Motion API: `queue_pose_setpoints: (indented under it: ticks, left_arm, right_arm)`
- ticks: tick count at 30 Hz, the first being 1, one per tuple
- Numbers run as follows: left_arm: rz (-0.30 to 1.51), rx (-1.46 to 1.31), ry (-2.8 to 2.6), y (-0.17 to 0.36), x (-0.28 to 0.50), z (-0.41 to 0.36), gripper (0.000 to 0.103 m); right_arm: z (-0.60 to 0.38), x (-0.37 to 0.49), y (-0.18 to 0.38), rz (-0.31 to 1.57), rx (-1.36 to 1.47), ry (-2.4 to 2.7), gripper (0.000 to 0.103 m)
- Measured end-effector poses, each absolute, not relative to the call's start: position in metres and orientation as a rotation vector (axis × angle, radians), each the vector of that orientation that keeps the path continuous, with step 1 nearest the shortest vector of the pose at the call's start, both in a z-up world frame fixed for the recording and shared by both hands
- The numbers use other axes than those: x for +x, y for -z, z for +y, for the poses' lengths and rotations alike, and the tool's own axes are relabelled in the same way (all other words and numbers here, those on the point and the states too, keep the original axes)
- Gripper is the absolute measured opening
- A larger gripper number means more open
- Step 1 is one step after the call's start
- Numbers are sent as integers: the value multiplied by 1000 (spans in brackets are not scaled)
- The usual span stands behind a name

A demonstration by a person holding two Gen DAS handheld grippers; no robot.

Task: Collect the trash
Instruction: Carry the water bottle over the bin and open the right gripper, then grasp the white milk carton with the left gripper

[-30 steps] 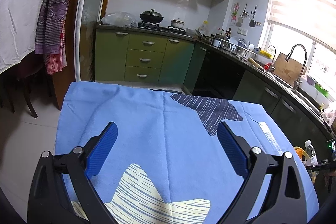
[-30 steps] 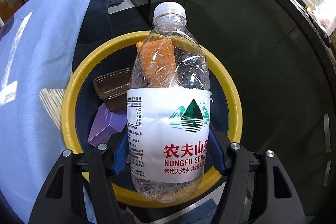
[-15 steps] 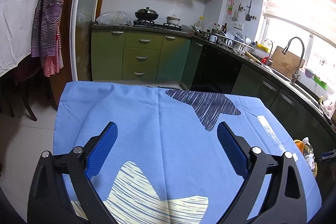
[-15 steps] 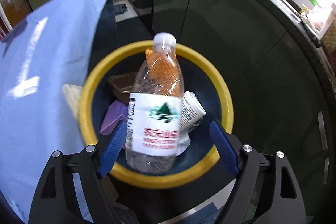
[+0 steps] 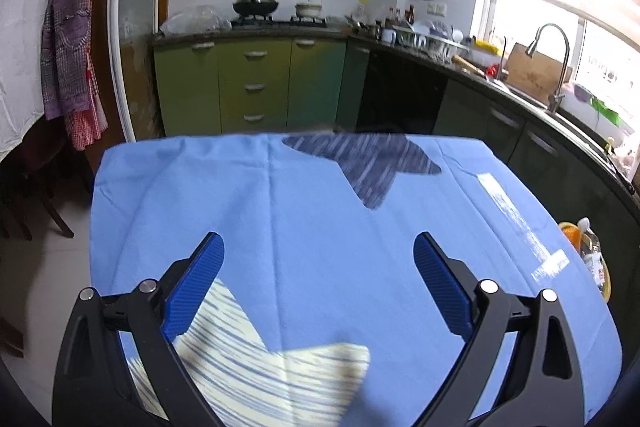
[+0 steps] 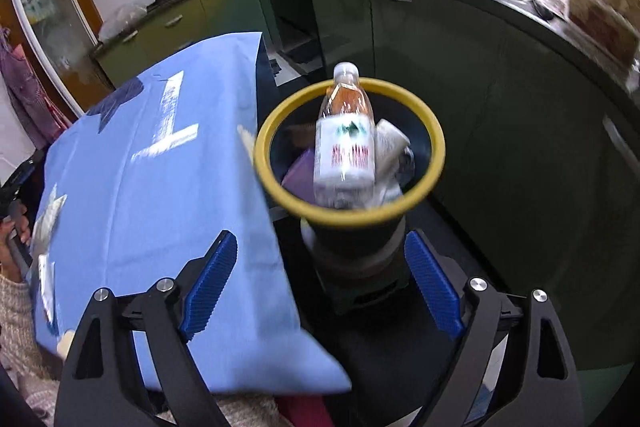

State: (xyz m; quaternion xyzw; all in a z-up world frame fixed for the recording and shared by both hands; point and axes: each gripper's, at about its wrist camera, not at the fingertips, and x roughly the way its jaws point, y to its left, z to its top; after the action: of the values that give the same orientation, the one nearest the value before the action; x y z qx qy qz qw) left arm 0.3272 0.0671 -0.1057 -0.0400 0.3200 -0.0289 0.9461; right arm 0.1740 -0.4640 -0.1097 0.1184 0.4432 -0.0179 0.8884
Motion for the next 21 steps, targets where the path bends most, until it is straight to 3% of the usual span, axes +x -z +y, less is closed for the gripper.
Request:
queue_pose_setpoints:
  ticks: [8, 15, 18, 21]
  left_arm:
    - [932, -38, 74, 105, 293, 25, 91]
    - [1311, -111, 107, 134, 258, 2, 91]
    - [1446, -135, 91, 149, 248, -4, 79]
    - [1533, -136, 40, 162, 242, -4, 77]
  right_arm:
    - [-458, 160, 118, 884, 307, -57, 86]
    - [-448, 168, 136, 869, 352, -175, 86]
    - [-449, 168, 141, 863, 377, -201, 86]
    - [-453, 164, 144, 848, 406, -220, 86]
